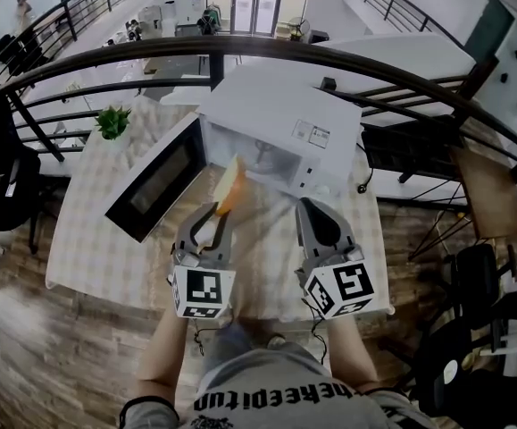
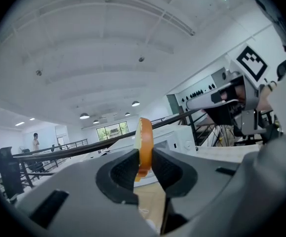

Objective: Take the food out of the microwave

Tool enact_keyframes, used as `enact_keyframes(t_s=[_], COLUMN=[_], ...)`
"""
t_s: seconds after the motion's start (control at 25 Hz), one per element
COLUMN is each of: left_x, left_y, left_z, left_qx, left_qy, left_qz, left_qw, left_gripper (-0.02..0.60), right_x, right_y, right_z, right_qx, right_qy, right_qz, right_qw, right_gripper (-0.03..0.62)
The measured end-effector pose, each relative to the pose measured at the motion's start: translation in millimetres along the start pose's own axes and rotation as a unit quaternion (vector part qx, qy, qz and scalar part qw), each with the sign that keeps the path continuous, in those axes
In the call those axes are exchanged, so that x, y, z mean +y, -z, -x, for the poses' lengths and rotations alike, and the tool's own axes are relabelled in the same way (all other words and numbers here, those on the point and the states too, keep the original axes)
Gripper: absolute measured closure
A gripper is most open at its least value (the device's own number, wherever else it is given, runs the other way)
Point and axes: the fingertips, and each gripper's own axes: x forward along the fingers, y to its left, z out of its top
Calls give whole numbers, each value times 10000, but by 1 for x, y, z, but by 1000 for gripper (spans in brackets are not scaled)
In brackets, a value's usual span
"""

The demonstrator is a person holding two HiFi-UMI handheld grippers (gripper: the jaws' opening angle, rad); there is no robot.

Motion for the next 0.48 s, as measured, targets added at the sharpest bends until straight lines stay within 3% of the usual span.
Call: enact_keyframes(t_s=[0.48], left_x=[7], left_y=[-22], left_z=[38], left_qx=[-387], left_qy=[-387], left_qz=[540], left_qw=[9970], left_gripper=[505], right_x=[8], right_y=[-12], right_z=[21], right_qx=[-100], right_qy=[-118], right_qz=[22], right_qw=[9999], right_gripper=[589])
